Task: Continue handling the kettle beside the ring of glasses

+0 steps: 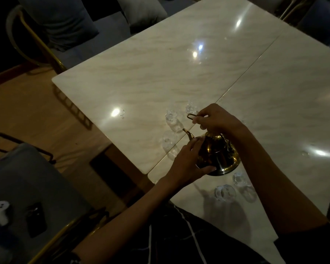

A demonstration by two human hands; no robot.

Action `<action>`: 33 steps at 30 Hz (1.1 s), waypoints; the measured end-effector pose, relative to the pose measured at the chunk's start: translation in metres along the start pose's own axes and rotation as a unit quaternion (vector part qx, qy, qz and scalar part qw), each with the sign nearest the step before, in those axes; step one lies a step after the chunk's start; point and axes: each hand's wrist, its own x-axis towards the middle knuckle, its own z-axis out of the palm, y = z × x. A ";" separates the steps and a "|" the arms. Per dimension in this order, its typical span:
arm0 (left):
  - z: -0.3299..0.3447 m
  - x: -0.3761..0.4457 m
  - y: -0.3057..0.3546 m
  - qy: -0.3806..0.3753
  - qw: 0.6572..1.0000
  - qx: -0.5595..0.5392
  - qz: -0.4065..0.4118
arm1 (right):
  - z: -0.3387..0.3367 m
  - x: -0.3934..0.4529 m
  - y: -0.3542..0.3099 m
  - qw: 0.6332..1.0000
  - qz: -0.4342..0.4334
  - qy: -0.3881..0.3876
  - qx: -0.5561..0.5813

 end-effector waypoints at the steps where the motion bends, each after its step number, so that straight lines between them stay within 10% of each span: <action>1: 0.000 0.000 0.000 0.000 1.000 -0.001 0.001 | 0.000 0.000 -0.001 1.000 0.000 0.000 -0.001; 33: -0.008 0.006 0.008 -0.003 1.000 0.007 0.010 | -0.010 -0.004 -0.012 1.000 0.012 -0.003 -0.011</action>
